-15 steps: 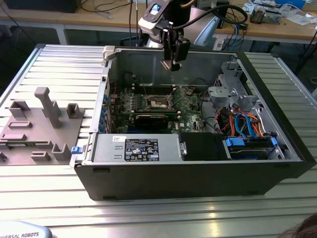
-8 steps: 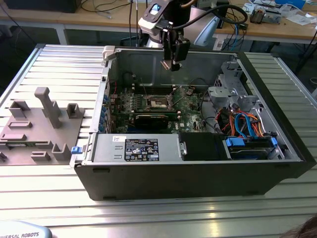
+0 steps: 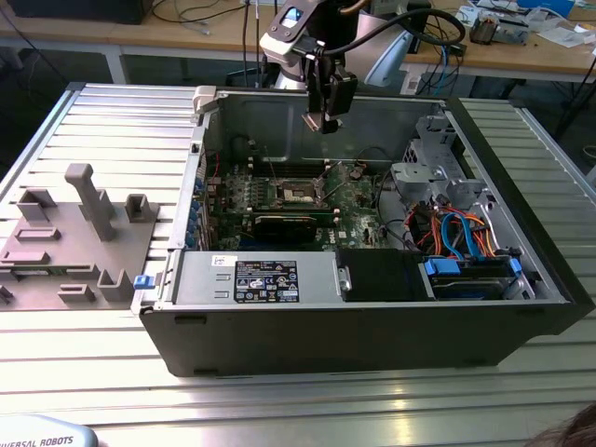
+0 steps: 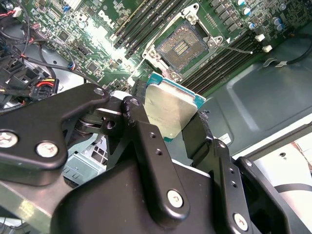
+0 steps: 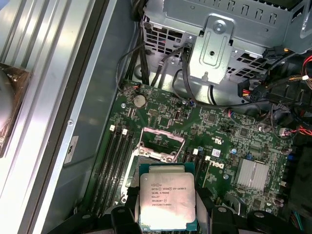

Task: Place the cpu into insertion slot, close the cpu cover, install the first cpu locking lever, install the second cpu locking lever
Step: 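Place the cpu into insertion slot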

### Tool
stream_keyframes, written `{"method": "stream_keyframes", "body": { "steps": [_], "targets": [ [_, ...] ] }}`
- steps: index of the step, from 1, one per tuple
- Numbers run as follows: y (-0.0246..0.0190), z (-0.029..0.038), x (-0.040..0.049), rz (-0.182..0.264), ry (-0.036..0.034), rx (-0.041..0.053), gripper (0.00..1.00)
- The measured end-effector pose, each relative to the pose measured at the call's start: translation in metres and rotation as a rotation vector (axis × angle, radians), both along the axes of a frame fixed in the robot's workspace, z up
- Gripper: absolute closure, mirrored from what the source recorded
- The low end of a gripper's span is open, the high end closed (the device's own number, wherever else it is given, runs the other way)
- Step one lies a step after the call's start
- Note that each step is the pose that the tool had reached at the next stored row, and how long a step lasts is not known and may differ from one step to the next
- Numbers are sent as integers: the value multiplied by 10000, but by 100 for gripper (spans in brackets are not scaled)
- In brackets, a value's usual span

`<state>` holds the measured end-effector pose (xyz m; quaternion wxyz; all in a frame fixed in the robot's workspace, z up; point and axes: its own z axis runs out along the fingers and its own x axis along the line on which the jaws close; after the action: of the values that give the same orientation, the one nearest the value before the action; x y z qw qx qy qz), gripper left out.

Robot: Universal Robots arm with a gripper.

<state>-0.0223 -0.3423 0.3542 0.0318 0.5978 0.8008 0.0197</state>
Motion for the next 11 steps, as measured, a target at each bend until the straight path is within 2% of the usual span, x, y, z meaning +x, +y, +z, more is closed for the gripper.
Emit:
{"method": "stream_keyframes", "body": {
  "steps": [11],
  "targets": [
    [0, 0, 0, -49, 0, 0, 46]
  ]
}}
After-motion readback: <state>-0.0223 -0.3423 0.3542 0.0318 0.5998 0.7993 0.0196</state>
